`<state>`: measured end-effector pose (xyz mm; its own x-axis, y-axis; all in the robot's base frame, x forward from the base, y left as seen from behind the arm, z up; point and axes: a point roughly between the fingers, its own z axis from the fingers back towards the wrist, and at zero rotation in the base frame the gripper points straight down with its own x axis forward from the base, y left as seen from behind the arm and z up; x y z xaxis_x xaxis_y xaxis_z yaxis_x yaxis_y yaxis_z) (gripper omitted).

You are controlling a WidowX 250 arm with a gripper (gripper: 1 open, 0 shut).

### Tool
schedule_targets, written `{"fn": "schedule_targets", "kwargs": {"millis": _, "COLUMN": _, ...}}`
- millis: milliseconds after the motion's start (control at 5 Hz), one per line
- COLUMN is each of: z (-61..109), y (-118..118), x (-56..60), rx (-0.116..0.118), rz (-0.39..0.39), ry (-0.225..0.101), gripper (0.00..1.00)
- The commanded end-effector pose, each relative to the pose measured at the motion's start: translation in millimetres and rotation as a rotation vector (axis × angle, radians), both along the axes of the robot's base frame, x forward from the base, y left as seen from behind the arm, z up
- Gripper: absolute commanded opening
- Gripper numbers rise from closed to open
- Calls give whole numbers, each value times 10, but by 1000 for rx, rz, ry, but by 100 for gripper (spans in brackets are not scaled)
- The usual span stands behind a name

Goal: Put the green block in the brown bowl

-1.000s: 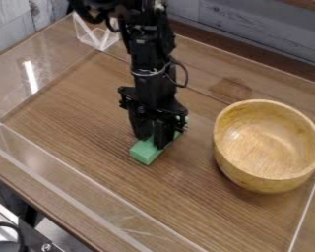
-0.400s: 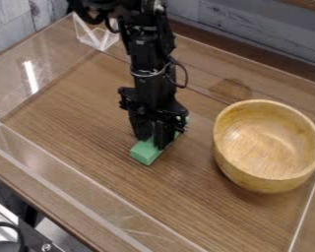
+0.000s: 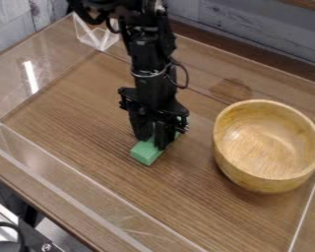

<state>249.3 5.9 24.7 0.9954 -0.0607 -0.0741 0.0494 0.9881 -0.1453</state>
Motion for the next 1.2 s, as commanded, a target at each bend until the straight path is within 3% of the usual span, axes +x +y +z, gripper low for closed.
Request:
{"fn": "schedule_targets", "kwargs": {"millis": 0, "z": 56, "y": -37, "x": -2, "rx": -1, "rz": -2, "ry": -15, "gripper": 0}}
{"fn": "schedule_targets", "kwargs": {"millis": 1000, "z": 81, "y": -60, "x": -63, "rx": -13, "rz": 1, "ry": 6, "gripper": 0}}
